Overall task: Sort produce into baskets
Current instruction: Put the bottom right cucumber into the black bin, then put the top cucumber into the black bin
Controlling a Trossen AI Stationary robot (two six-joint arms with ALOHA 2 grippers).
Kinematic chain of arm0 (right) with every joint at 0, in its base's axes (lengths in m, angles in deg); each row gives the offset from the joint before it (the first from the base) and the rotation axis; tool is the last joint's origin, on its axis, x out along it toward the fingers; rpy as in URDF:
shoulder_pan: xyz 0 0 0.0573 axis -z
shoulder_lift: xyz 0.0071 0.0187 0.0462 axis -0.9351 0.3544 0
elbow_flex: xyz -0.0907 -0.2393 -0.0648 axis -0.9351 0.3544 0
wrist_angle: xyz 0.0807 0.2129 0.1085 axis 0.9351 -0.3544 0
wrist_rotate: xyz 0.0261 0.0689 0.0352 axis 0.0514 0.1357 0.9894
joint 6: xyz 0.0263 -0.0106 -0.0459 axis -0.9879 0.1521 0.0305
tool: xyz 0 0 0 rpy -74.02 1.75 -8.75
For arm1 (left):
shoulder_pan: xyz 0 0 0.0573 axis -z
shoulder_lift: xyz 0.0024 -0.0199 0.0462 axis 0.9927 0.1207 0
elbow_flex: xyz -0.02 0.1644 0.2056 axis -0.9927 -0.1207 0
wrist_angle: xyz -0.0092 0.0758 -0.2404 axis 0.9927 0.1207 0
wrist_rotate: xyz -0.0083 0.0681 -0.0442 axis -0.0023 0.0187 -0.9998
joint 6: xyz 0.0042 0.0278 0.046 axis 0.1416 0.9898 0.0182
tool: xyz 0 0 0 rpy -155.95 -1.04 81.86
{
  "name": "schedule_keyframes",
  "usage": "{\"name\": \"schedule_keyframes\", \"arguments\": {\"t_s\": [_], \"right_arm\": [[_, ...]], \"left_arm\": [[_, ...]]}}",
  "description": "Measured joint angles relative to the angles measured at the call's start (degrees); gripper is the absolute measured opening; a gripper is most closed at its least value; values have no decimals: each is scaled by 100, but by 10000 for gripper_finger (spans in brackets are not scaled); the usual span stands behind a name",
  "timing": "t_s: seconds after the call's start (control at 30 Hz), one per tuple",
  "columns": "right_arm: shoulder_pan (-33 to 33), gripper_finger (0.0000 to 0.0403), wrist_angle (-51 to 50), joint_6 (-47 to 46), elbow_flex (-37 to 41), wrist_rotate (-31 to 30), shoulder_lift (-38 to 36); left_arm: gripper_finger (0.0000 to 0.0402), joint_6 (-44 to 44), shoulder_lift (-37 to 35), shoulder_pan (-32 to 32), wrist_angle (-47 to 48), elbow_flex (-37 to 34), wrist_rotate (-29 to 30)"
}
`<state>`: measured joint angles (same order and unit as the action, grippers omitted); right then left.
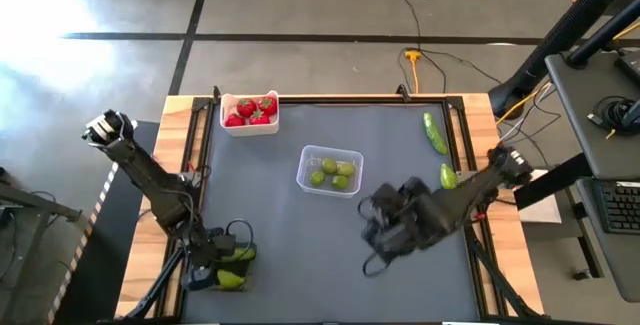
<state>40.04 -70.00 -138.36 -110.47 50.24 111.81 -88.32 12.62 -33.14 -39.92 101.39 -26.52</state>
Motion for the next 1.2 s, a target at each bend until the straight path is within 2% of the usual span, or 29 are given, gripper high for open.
{"name": "schedule_keyframes", "arguments": {"t_s": [0.17, 0.33, 0.47, 0.63, 0.7, 0.77, 0.97, 1.07, 1.2], "right_arm": [[803, 333, 6, 20, 669, -294, -782], [1930, 334, 5, -104, 1345, -382, -1478], [3140, 334, 9, 275, 2035, -318, -1889], [4852, 330, 316, 1510, 2903, 171, -2114], [5496, 329, 634, 2194, 3189, 539, -2091], [6100, 330, 934, 2875, 3419, 853, -1996], [7670, 327, 1994, 4016, 3751, 1297, -1436], [8167, 322, 2190, 4235, 3778, 1892, -1003], [8343, 311, 2274, 4257, 3798, 1732, -387]], "left_arm": [[235, -1, -16, 33, -58, 127, -28], [236, 285, -228, 6, -33, 469, -61], [232, 940, -491, -181, 477, 947, 777], [231, 1806, -844, -752, 1817, 1494, 2062], [231, 2308, -959, -1165, 2113, 1661, 2354], [231, 2924, -1003, -1794, 2121, 1776, 2324], [231, 4688, -834, -4190, 1517, 1770, 980], [231, 5383, -541, -5369, 1329, 1749, 526], [231, 6048, -111, -6641, 809, 1797, 266]]}}
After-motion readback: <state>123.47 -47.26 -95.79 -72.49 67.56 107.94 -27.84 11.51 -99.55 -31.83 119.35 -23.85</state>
